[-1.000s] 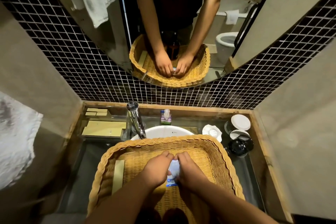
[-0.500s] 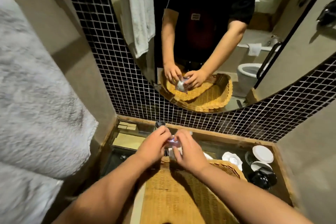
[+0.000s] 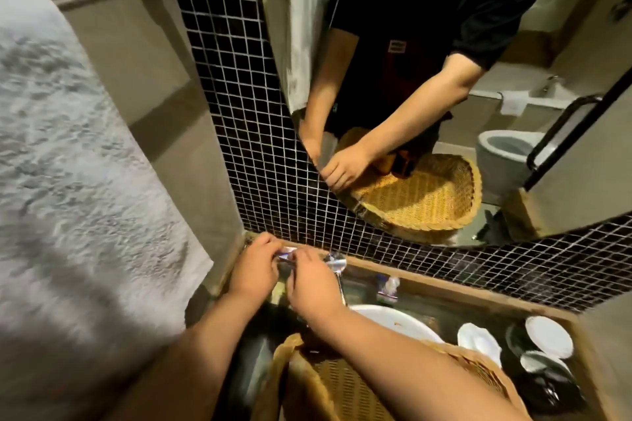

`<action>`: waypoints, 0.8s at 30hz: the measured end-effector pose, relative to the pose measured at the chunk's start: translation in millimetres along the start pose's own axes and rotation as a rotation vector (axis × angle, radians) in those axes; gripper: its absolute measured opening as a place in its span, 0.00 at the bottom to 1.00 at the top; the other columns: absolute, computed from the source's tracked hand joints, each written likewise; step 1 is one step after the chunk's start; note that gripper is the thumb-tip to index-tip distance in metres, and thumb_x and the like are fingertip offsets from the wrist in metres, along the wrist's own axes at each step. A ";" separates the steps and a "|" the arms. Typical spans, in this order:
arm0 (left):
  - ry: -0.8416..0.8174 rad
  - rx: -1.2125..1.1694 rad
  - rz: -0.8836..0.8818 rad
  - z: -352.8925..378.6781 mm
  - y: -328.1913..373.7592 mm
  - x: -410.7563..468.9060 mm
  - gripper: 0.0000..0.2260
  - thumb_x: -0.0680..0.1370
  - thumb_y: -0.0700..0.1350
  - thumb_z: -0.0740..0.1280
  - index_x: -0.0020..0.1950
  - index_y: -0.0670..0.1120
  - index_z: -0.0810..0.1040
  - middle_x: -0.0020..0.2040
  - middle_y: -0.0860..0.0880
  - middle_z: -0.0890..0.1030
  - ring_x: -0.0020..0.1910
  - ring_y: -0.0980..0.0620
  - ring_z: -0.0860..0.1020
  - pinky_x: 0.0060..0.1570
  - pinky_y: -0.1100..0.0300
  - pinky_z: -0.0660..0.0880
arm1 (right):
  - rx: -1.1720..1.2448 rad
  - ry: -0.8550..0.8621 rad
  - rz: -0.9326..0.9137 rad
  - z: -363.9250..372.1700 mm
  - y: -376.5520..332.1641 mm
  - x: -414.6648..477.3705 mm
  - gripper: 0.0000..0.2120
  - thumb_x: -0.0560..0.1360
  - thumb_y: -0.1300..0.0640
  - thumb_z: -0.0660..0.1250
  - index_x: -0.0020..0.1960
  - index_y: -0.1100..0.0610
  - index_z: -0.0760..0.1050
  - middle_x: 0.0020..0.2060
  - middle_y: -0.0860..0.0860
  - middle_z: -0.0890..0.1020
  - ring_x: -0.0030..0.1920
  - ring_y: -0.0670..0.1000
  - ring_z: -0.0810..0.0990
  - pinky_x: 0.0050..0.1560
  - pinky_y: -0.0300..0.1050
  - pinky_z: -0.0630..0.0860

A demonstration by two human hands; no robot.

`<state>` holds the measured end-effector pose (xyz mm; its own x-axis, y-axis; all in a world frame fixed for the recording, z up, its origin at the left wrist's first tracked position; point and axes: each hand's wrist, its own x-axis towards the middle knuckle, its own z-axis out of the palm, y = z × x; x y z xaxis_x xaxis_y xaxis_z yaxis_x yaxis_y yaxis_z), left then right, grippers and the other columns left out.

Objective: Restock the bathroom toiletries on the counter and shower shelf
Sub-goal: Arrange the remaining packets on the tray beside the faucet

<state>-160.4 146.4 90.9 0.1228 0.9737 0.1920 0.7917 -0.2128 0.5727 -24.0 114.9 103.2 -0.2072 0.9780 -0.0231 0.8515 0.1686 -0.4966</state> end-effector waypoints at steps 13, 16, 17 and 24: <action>-0.128 -0.096 -0.301 76.0 -34.4 34.4 0.11 0.72 0.35 0.68 0.49 0.45 0.85 0.48 0.44 0.85 0.50 0.43 0.81 0.51 0.62 0.70 | -0.035 -0.263 0.218 79.5 33.6 26.2 0.42 0.76 0.58 0.65 0.81 0.59 0.43 0.79 0.58 0.35 0.75 0.59 0.63 0.63 0.50 0.73; -0.200 -0.056 -0.313 89.1 -41.0 36.9 0.12 0.74 0.38 0.68 0.57 0.43 0.83 0.54 0.42 0.84 0.55 0.40 0.80 0.56 0.57 0.71 | -0.025 -0.306 0.263 85.5 38.6 31.7 0.41 0.76 0.57 0.67 0.80 0.59 0.46 0.79 0.60 0.38 0.74 0.61 0.64 0.66 0.52 0.71; -0.235 -0.048 -0.320 92.3 -42.5 38.3 0.13 0.74 0.39 0.68 0.59 0.44 0.82 0.56 0.42 0.83 0.56 0.41 0.79 0.57 0.57 0.70 | -0.009 -0.326 0.281 87.6 40.1 32.5 0.40 0.76 0.57 0.67 0.79 0.58 0.47 0.79 0.60 0.39 0.74 0.62 0.65 0.65 0.52 0.71; -0.431 0.156 -0.290 109.5 -64.4 48.3 0.12 0.78 0.52 0.64 0.61 0.56 0.77 0.64 0.47 0.77 0.62 0.47 0.75 0.59 0.57 0.72 | -0.001 -0.372 0.300 97.0 44.1 37.5 0.39 0.75 0.57 0.67 0.78 0.58 0.50 0.77 0.60 0.51 0.72 0.62 0.67 0.65 0.53 0.74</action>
<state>-139.9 216.1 -24.0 0.0946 0.9430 -0.3192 0.9050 0.0521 0.4222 -40.9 147.1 -3.7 -0.1102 0.8734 -0.4744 0.9006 -0.1142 -0.4195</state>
